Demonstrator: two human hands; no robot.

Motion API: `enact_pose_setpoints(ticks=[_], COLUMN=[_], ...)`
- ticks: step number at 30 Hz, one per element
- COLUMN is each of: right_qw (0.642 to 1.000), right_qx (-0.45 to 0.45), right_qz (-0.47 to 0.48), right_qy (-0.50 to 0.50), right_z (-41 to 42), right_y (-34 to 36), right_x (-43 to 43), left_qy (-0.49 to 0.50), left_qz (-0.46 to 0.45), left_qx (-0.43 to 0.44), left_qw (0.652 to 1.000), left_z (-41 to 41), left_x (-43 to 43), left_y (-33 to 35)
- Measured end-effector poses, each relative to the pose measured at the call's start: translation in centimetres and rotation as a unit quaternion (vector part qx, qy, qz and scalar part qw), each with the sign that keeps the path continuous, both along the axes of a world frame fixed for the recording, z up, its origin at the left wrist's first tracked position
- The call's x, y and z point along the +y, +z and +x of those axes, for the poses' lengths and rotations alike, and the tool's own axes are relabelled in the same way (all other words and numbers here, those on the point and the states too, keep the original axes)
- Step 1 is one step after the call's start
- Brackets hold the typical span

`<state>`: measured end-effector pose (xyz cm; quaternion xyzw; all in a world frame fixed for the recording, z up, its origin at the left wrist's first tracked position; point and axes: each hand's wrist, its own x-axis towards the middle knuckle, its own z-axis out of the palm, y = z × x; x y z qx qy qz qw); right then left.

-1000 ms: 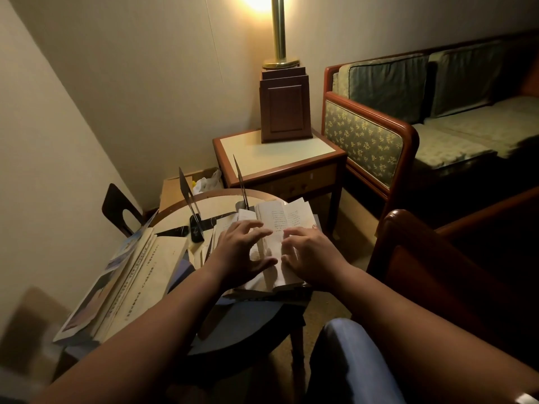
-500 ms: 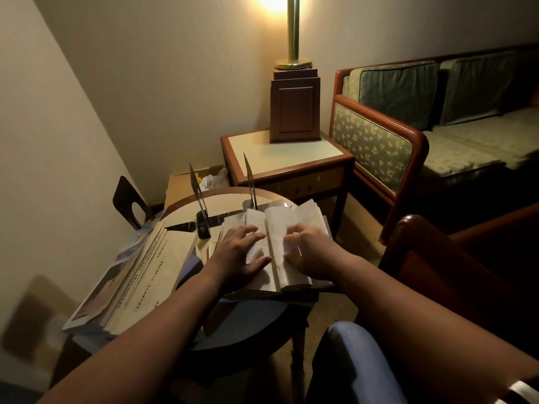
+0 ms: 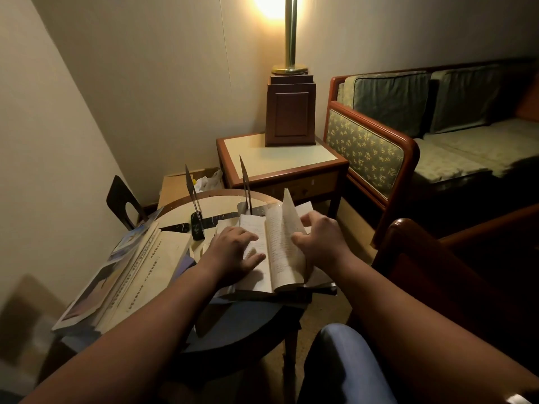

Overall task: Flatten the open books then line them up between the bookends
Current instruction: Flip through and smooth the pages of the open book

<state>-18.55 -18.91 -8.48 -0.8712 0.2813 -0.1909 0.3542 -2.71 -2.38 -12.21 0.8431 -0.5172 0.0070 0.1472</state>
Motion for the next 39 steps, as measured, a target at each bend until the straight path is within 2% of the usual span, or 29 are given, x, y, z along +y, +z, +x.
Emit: enact_pose_setpoints(ticks=[3,6,9,11,14,17,19,22,24,26,32,39], right_qw=[1.000,0.999,0.998,0.992,0.974,0.953,0.953,0.969,0.960,0.950,0.951,0.956], right_qx=[-0.024,-0.024,0.013,0.018,-0.005,-0.021,-0.008,0.067,0.138,0.170,0.196,0.211], right_qz=[0.005,-0.001,-0.058,-0.124,-0.225,-0.268,-0.252,-0.156,-0.154,-0.175,-0.146,-0.133], right_qy=[-0.017,-0.027,-0.032,-0.023,0.042,0.142,0.170,0.178,0.190,0.197,0.188,0.153], right_z=[-0.8,-1.1,-1.6,-2.0,-2.3,-2.4,-2.2,-2.0,-2.0,-2.1,-1.1,4.8], right_y=[-0.4,-1.8,-3.6,-4.6,-5.8,-6.2,-6.4,-6.9,-7.7,-8.3,-7.8,-6.8], right_x=[-1.3,-2.2,-2.3,-2.4,-2.7,-2.7,-2.7,-2.5,-2.5,-2.3,-2.7,-5.5], left_qy=[-0.008,-0.049,-0.065,-0.059,-0.063,-0.075,-0.077,-0.073,-0.070,-0.069,-0.067,-0.055], left_qz=[0.039,0.093,0.141,0.163,0.198,0.249,0.259,0.252,0.246,0.245,0.249,0.228], left_qx=[-0.013,0.016,0.039,0.019,-0.011,0.011,0.022,0.047,0.060,0.072,0.085,0.081], left_qw=[0.999,0.994,0.987,0.985,0.978,0.966,0.963,0.964,0.965,0.964,0.962,0.969], left_z=[-0.6,-1.0,-1.0,-1.2,-1.3,-0.9,-0.8,-0.8,-0.7,-0.5,-0.5,-0.9], left_x=[-1.0,-2.2,-3.1,-3.5,-4.3,-4.9,-5.1,-5.0,-4.9,-4.9,-5.2,-5.1], left_y=[1.3,2.3,2.3,2.2,2.4,2.3,2.0,1.3,1.0,0.8,0.6,-0.6])
